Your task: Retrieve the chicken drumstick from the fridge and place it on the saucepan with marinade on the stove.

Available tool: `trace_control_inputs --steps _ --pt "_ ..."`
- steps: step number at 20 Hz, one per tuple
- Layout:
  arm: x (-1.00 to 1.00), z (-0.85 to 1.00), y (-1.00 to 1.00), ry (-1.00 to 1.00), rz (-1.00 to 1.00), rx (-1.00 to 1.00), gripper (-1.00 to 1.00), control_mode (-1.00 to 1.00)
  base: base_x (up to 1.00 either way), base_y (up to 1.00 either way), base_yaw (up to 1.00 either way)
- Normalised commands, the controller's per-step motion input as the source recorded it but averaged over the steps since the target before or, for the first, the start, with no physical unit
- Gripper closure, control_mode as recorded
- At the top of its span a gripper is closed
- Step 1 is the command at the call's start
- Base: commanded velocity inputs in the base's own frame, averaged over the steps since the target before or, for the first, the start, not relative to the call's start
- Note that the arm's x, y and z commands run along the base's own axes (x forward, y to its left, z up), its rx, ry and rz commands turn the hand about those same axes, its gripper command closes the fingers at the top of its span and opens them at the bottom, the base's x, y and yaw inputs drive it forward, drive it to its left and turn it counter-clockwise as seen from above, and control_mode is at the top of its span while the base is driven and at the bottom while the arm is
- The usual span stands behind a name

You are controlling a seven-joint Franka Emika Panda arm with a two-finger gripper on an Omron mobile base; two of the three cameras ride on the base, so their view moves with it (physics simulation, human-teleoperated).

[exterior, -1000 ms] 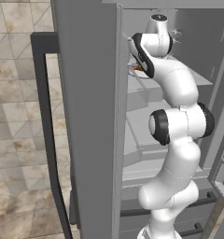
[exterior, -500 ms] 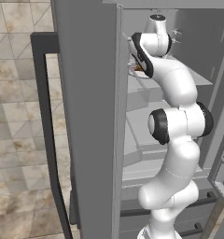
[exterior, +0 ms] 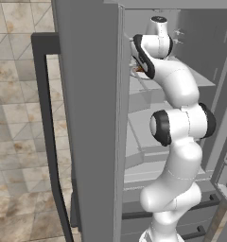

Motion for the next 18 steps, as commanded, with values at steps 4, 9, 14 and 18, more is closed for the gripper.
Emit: trace_control_inputs --steps 4,9,14,18 --pt "0.23 -0.64 0.0 0.0 0.0 0.0 1.0 -1.0 0.0 0.0 0.0" --pt "0.17 -0.48 0.0 0.0 0.0 0.0 1.0 -1.0 0.0 0.0 0.0" --pt "-0.02 -0.01 0.0 0.0 0.0 0.0 1.0 -1.0 0.0 0.0 0.0" --pt "-0.49 0.01 -0.01 -0.05 0.0 0.0 1.0 -1.0 0.0 0.0 0.0"
